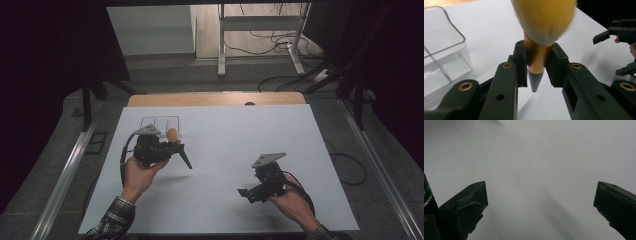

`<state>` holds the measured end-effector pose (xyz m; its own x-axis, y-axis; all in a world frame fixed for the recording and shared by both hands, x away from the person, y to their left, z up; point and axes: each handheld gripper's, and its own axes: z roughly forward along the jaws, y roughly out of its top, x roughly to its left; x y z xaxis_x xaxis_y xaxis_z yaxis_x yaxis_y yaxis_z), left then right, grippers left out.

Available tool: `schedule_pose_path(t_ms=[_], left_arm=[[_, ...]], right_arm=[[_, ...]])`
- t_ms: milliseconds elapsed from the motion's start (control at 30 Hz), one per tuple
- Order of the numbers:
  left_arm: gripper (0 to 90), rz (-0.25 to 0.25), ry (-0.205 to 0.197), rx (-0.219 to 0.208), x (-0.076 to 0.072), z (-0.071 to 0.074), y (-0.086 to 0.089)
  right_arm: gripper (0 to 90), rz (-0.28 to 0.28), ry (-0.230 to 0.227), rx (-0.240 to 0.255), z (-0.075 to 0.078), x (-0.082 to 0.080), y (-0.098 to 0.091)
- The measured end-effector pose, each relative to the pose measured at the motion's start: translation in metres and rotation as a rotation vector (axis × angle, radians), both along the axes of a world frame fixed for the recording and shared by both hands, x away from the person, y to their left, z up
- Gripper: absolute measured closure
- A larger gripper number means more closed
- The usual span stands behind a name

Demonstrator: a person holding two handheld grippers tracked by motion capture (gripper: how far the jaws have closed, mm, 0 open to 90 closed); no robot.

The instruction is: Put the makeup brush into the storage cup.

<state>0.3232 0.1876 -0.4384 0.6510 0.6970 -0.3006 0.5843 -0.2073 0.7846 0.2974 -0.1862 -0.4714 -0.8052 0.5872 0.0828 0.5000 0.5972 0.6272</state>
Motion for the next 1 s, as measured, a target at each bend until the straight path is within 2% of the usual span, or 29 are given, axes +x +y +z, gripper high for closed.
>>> schedule_pose_path(t_ms=[667,1000], left_arm=[[71.9,0.048,-0.029,0.020,0.005,0.007,0.019],[71.9,0.056,-0.040,0.031,0.008,0.011,0.025]], right_arm=[[0.0,-0.034,-0.027,-0.045,0.000,-0.004,-0.022],[0.0,-0.078,-0.022,-0.056,-0.001,-0.007,-0.038]])
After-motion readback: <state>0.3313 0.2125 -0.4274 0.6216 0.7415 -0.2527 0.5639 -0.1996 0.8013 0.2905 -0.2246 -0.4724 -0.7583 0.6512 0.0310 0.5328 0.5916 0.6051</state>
